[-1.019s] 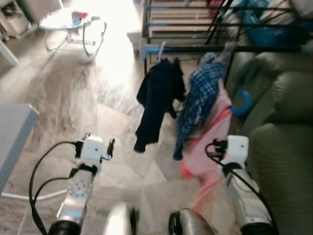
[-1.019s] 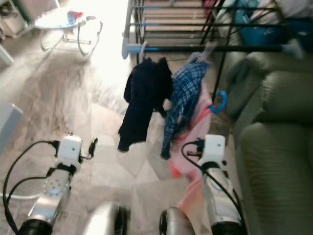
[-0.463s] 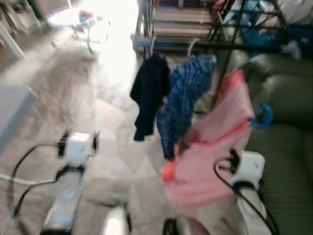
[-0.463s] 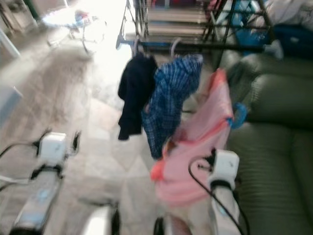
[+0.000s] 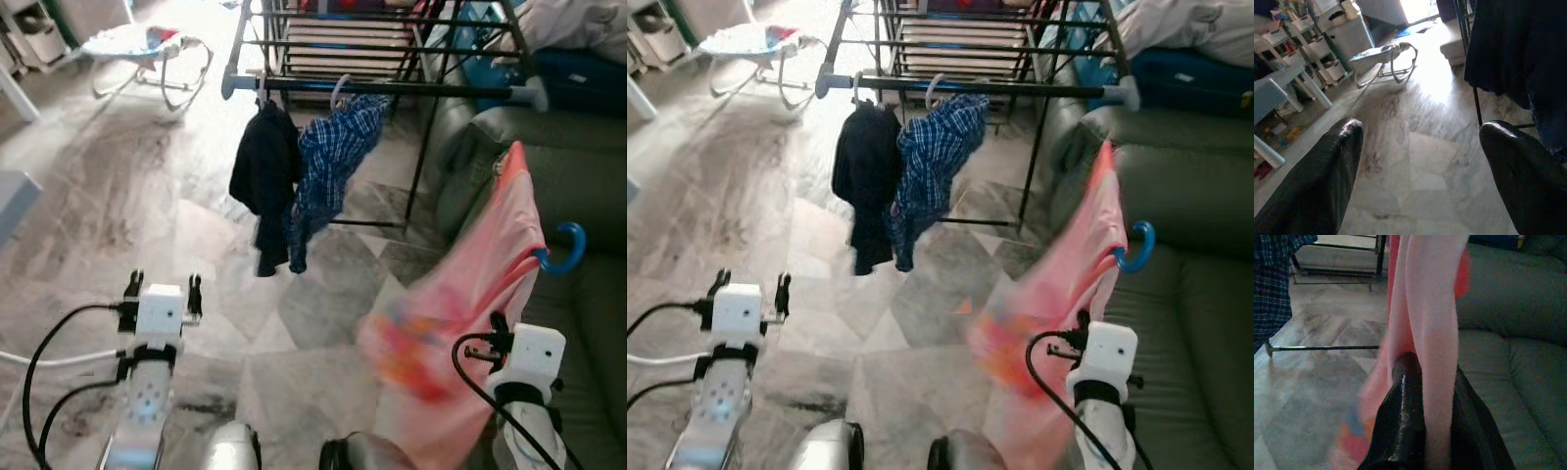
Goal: Hang hanger
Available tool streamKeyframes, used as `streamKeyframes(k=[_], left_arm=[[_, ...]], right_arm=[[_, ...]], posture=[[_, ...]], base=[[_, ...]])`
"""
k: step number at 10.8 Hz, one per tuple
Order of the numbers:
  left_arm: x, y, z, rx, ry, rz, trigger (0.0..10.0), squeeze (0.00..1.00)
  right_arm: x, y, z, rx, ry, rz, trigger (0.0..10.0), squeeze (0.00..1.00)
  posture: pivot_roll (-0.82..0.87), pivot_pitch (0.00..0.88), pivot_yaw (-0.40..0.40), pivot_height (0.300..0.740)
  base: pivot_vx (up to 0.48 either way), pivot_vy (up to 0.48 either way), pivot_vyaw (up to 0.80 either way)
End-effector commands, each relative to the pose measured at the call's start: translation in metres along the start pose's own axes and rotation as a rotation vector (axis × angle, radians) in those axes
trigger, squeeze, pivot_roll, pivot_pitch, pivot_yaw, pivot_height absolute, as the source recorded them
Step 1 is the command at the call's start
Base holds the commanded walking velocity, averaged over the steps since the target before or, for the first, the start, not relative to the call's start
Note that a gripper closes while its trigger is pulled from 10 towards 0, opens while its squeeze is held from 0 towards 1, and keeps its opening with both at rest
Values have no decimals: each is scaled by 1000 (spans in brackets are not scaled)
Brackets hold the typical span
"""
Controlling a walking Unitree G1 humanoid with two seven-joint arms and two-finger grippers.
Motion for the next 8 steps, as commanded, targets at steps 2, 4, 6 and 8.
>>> streamKeyframes(k=[2, 4, 6, 8], left_arm=[[11, -5, 6, 15, 24, 22, 10000, 0], [7, -1, 11, 22, -62, -6, 10000, 0], [10, -6, 10, 64, -70, 5, 10000, 0], [12, -3, -1, 52, -45, -52, 10000, 0]], right_arm=[[11, 6, 11, -16, 67, 30, 10000, 0], [25, 14, 20, -37, 120, 38, 10000, 0], [25, 20, 25, -59, 103, 53, 10000, 0], [24, 13, 21, -40, 93, 68, 10000, 0]], posture=[[-22, 107, -39, 740], [-13, 139, -38, 740], [-3, 173, -22, 740], [2, 189, -23, 740]], base=[[0, 0, 0], [0, 0, 0], [0, 0, 0], [0, 0, 0]])
Point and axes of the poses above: a point about 5 cm out from each wrist's last joint towards the gripper, its own z axis pointing out of the wrist towards the gripper, its own y axis along the axis of the wrist's last joint, x = y × z, the point moved 4 cm from there along z, pointing out of the wrist towards the gripper, and after that the axes turned 6 degrees about z, right-handed, at the moved point
